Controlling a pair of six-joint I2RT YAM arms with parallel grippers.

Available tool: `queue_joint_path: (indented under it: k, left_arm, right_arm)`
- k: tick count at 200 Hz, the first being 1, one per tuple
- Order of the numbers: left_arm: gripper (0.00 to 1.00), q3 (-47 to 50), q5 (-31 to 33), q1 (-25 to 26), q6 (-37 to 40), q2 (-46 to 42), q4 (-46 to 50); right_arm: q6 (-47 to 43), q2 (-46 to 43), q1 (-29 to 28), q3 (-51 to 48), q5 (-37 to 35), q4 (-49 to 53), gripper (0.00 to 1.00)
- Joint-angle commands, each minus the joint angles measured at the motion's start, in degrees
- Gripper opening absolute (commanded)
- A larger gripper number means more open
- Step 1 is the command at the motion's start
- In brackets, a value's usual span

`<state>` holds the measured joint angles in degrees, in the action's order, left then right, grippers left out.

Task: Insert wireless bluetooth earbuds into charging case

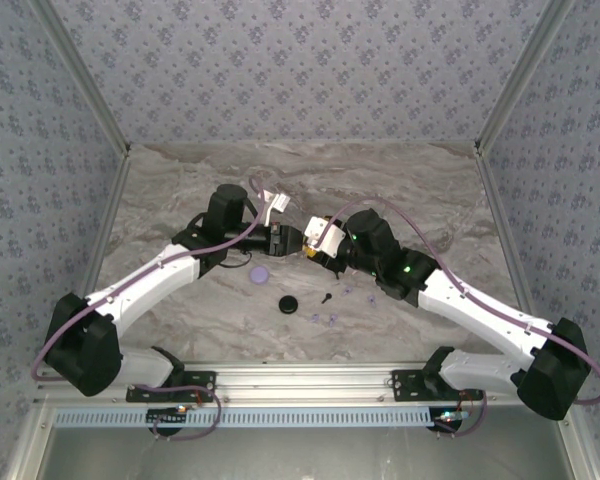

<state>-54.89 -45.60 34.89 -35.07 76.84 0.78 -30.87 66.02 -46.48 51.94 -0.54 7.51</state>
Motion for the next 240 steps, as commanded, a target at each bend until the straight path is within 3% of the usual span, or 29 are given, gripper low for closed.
queue_joint_path:
  k: [1, 51, 152, 169, 208, 222, 240]
  left_arm:
    - [0.36, 0.49, -0.11, 0.4, -0.24, 0.28, -2.04]
    - [0.35, 0.58, 0.23, 0.39, -0.88, 0.83, -3.15]
    - [0.25, 0.84, 0.43, 0.41, -0.84, 0.85, -4.17]
    - [0.24, 1.36, 1.01, 0.43, -0.8, 0.29, -4.96]
    - [0.23, 4.7, 5.23, 0.36, -0.03, -2.75, -9.9]
    - [0.22, 6.96, 7.72, 0.41, 0.6, -4.23, -13.42]
    - [0.21, 10.6, 10.67, 0.38, 1.44, -6.5, -20.69]
  right_arm:
    - [1.14, 0.43, 0.16, 1.41, 1.41, 0.15, 0.51]
    - [1.44, 0.78, -0.1, 1.57, 2.12, 0.07, 0.51]
    - [2.44, 1.21, -0.24, 2.02, 4.56, 0.5, 0.53]
    - [3.3, 0.97, -0.07, 2.49, 5.01, 1.82, 0.62]
    - [6.82, -1.97, 1.34, 2.46, 6.64, 4.87, 0.95]
    - [9.24, -4.21, 2.23, 1.37, 6.89, 4.94, 1.0]
    - [13.22, -8.14, 4.23, -1.17, 8.78, 3.17, 1.0]
